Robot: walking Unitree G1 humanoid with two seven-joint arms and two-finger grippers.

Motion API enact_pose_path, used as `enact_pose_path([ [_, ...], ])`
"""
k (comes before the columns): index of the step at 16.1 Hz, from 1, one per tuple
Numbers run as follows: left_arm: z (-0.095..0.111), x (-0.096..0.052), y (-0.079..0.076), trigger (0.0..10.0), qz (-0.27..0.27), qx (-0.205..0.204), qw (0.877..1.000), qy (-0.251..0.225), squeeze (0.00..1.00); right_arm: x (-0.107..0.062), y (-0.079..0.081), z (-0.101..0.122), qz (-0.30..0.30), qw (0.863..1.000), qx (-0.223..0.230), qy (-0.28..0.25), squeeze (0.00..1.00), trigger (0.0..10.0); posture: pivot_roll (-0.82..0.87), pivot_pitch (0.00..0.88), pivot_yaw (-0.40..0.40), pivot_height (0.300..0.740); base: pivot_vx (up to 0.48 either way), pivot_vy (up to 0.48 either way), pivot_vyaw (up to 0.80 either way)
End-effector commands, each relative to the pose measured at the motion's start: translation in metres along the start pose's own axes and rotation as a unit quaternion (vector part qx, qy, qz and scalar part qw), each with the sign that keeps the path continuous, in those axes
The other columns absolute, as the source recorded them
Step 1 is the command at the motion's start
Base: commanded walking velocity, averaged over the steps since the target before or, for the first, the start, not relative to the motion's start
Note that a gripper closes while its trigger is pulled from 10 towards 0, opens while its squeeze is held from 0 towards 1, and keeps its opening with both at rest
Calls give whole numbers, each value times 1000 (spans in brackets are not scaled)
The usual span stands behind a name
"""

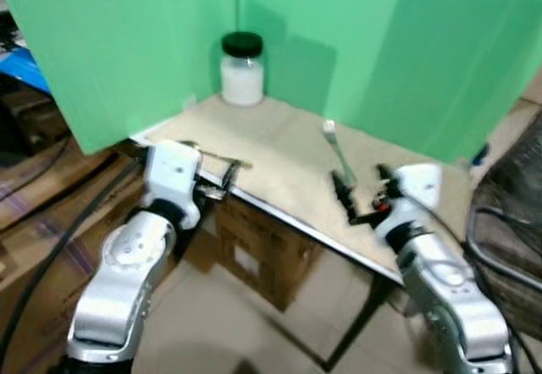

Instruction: Setting the table

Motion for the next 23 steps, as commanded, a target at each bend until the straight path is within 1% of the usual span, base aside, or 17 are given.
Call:
enact_pose_path([
  [1, 3, -2, 5, 10000, 2, 7, 1000, -6, 0, 3, 3, 3, 3, 1000, 4, -7, 0, 10000, 54, 0, -62, 740, 364, 0, 0],
  [4, 2, -1, 3, 10000, -4, 6, 1000, -7, 0, 3, -2, 4, -9, 1000, 2, -8, 0, 10000, 52, 0, -61, 740, 361, 0, 0],
  [6, 0, -1, -3, 10000, -24, 10, 1000, -5, 0, 3, -5, 4, -14, 1000, 2, -9, 0, 10000, 45, 0, -55, 740, 362, 0, 0],
  [7, -1, -1, -5, 10000, -31, 13, 999, -4, 0, 3, -5, 4, -16, 1000, 1, -9, 0, 10000, 45, 0, -55, 740, 364, 0, -681],
  [8, -1, -1, -5, 10000, -34, 15, 999, -4, 0, 4, -5, 4, -17, 1000, 0, -9, 0, 10000, 45, 0, -57, 740, 360, 0, -719],
  [12, -2, -3, -8, 10000, -40, 17, 999, -5, 0, 6, -6, 4, -15, 1000, -4, -7, 0, 10000, 51, 0, -73, 740, 363, 0, 0],
  [14, -2, -5, -9, 10000, -41, 18, 999, -3, 0, 8, -9, 2, -18, 1000, 0, 1, 0, 10000, 56, 0, -80, 740, 354, 0, 0],
  [15, -3, -6, -10, 10000, -42, 21, 999, -1, 0, 14, -11, 1, -9, 1000, 9, 14, 0, 10000, 61, 0, -87, 740, 319, 0, 0],
  [16, -3, -6, -10, 10000, -42, 20, 999, -1, 0, 18, -11, -2, -2, 999, 0, 32, 0, 10000, 59, 0, -87, 740, 0, 0, 0],
  [17, -6, -7, -11, 10000, -50, 25, 998, 6, 0, 26, -13, -10, 6, 998, -18, 64, 0, 10000, 57, 0, -85, 740, 0, 0, 0],
  [18, -7, -7, -12, 10000, -55, 27, 998, 9, 0, 29, -13, -14, 14, 997, -16, 80, 0, 10000, 52, 0, -82, 740, 0, 0, 0],
  [19, -8, -6, -14, 10000, -74, 27, 997, 9, 0, 42, -18, -22, 13, 994, -15, 111, 976, 10000, 44, 0, -75, 740, 0, 0, 0],
  [20, -7, -5, -16, 10000, -95, 26, 995, 6, 0, 53, -22, -24, 14, 992, -8, 127, 1000, 10000, 38, 0, -71, 740, 0, 0, 0],
  [21, -7, -4, -18, 10000, -106, 25, 994, 6, 0, 58, -24, -24, 12, 991, -12, 132, 1000, 10000, 33, 0, -69, 740, 0, 0, 0],
  [22, -6, -3, -24, 10000, -145, 26, 989, 8, 0, 73, -29, -26, 8, 988, -19, 151, 1000, 10000, 24, 0, -71, 740, 0, 0, 0],
  [23, -6, -4, -27, 10000, -171, 31, 985, 10, 0, 81, -33, -26, -1, 987, -18, 162, 1000, 10000, 21, 0, -73, 740, 0, 0, 0],
])
Point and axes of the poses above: a point about 5 cm out from each wrist's last joint towards the gripper, its own x axis pointing out of the wrist towards the gripper, its own z axis along the axis of the wrist's last joint, y = z × x, the point moved 2 cm from there along x, pointing out of the wrist towards the gripper, and after that the axes turned 4 degrees about x, right-handed, at the moved point
